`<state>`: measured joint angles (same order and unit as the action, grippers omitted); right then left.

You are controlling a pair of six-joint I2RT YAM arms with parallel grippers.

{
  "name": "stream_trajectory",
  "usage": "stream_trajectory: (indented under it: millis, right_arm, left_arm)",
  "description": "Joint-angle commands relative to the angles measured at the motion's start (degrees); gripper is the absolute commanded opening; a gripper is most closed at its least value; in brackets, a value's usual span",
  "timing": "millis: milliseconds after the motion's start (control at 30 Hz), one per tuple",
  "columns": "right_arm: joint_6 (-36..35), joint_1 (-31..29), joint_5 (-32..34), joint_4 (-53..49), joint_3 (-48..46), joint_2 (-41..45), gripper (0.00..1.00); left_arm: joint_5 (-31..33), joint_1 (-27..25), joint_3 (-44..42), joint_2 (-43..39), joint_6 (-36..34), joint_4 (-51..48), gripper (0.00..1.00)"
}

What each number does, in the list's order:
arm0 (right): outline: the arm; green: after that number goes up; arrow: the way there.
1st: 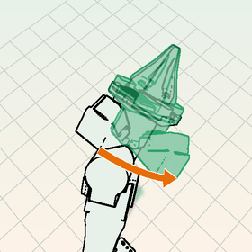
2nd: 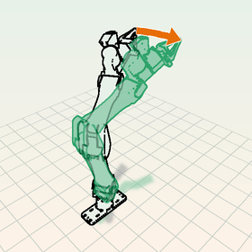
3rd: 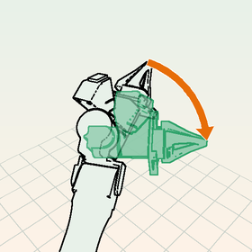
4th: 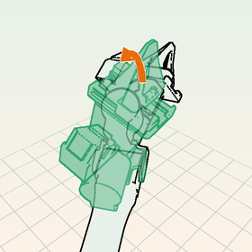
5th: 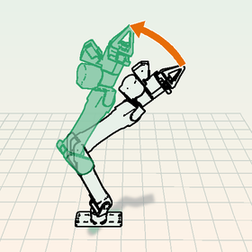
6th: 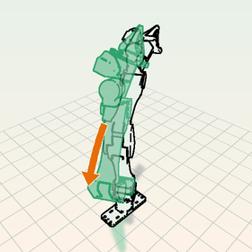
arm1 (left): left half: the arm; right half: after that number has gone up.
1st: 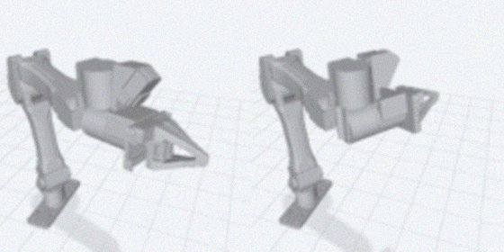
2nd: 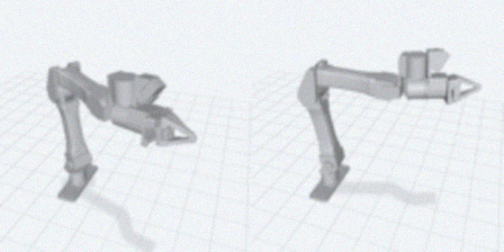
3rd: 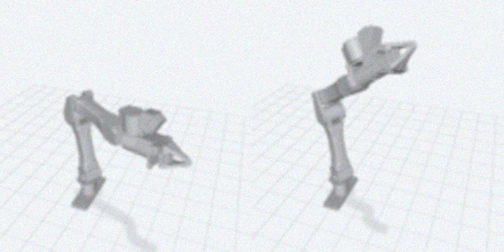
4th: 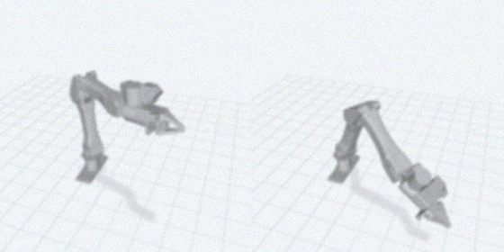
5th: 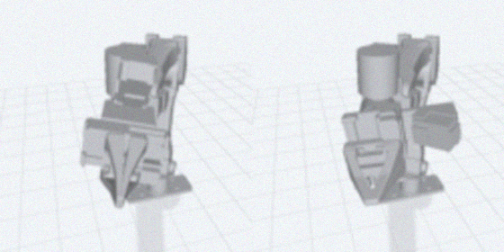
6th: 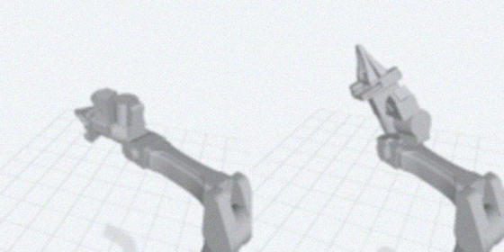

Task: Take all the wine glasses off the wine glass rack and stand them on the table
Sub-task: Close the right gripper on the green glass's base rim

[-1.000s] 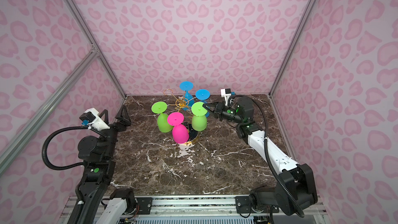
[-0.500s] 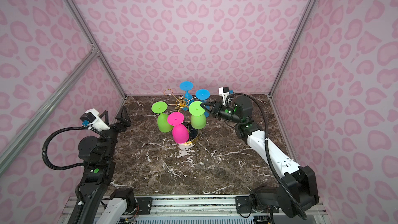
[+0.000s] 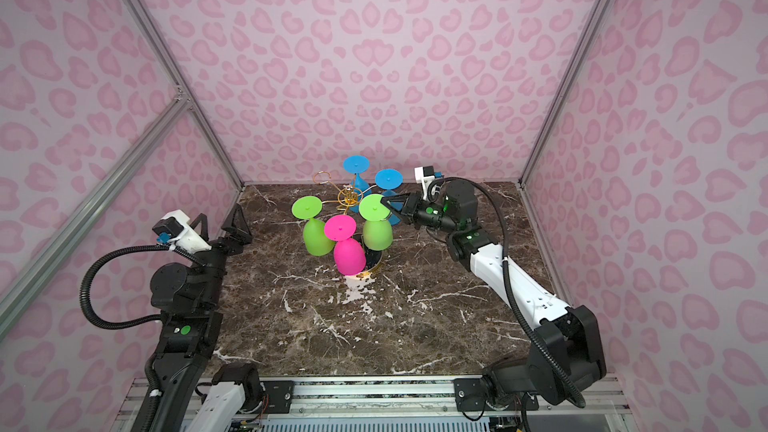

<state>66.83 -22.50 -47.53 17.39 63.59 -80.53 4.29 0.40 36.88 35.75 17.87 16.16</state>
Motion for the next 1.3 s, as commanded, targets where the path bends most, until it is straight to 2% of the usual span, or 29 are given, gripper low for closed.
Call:
stream_trajectory:
  millis: [0,467,733,1267]
  right_arm:
    - [-1.67,-0.34,1.3,1.95,0.69,-0.55,0.0]
    - [-4.3,-2.11,4.24,-0.97,2.63,-1.53,0.0]
    - [-8.18,-2.98,7.6,-6.5,4.26,-0.03,0.0]
    - [-9.1,-4.1,8.75,-9.01,6.71,-1.42,0.0]
  left_arm:
    - [0.28,0.04,-0.16,-0.24,-0.01,0.71,0.96]
    - [0.85,0.04,-0.23,-0.5,0.16,0.54,0.96]
    - [0.81,0.08,-0.25,-0.55,0.4,0.45,0.96]
    - [1.05,0.08,-0.32,-0.77,0.53,0.36,0.96]
